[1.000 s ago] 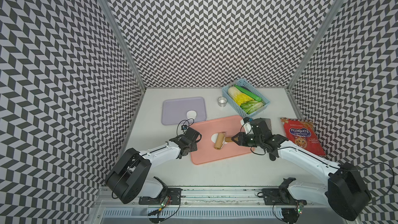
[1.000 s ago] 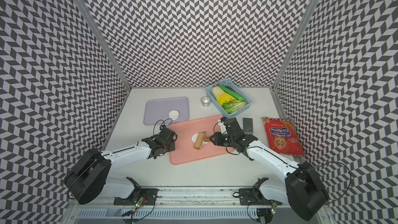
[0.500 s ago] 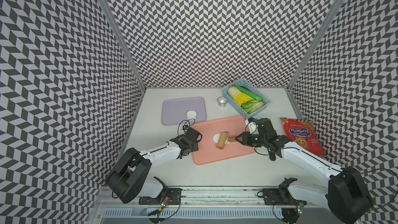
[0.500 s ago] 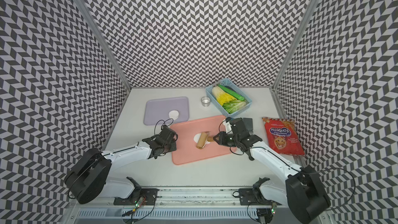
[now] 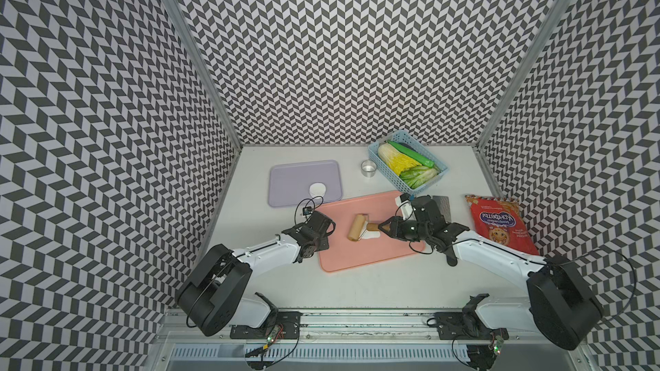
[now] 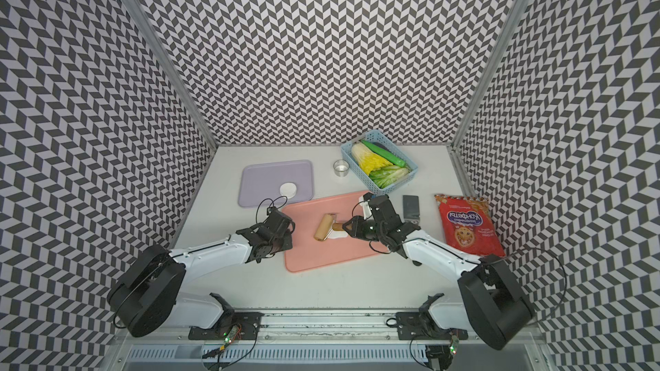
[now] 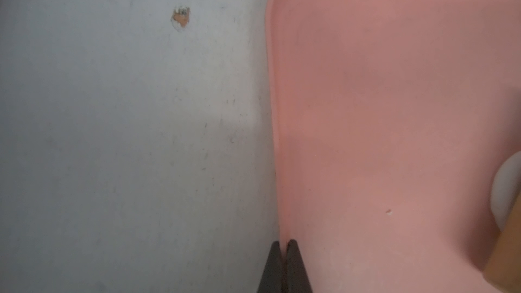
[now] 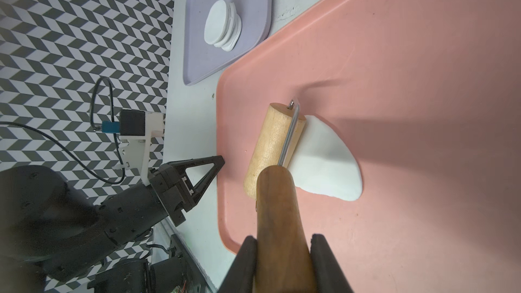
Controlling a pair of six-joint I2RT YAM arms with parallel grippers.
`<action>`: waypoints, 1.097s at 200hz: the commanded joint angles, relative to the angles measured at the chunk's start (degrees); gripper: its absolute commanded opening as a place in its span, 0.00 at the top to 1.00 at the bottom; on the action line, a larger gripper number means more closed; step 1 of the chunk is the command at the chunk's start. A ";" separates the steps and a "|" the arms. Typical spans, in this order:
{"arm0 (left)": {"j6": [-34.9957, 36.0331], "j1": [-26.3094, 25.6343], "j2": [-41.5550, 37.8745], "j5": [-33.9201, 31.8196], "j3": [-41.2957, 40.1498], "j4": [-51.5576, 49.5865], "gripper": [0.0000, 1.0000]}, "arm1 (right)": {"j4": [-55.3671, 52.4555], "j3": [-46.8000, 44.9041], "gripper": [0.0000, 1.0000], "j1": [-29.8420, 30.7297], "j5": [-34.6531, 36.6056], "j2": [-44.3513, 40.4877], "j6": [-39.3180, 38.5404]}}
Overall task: Roll out the dumpling wrappers from the dough
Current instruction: Flatten out the dough on the work surface.
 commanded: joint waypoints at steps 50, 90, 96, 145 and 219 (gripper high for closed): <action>2.53 -1.32 -0.01 1.17 -0.66 -2.17 1.00 | -19.52 -4.95 1.00 -3.89 15.71 -11.40 0.79; 2.73 -1.57 0.44 2.26 -0.75 -1.79 1.00 | -12.80 -8.05 1.00 -3.18 14.81 -6.28 3.86; 2.73 -1.71 0.48 2.35 -0.76 -1.71 1.00 | -12.04 -8.37 1.00 -2.61 15.31 -5.19 4.25; 2.73 -2.38 1.00 2.46 -0.76 -1.44 1.00 | -9.15 -9.62 1.00 0.06 18.01 -0.23 5.92; 2.40 -2.38 0.41 1.39 -1.05 -2.06 1.00 | -15.58 -8.06 1.00 0.20 16.84 -12.36 1.73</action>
